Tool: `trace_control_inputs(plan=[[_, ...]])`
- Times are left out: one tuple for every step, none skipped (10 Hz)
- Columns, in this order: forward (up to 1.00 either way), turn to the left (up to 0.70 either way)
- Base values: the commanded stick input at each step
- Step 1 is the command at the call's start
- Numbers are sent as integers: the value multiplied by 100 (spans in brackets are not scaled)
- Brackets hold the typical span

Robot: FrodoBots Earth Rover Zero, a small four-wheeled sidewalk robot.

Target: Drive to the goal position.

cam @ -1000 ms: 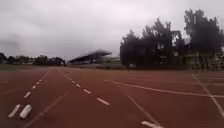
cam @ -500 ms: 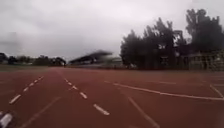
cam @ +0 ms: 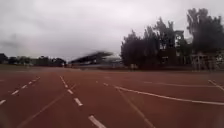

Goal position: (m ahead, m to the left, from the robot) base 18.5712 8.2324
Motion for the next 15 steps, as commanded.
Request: trace_control_inputs(plan=[[70,0],[70,0],[70,0],[70,0],[70,0],[70,0],[70,0],[70,0],[70,0],[70,0],[70,0],[70,0],[70,0],[70,0],[70,0]])
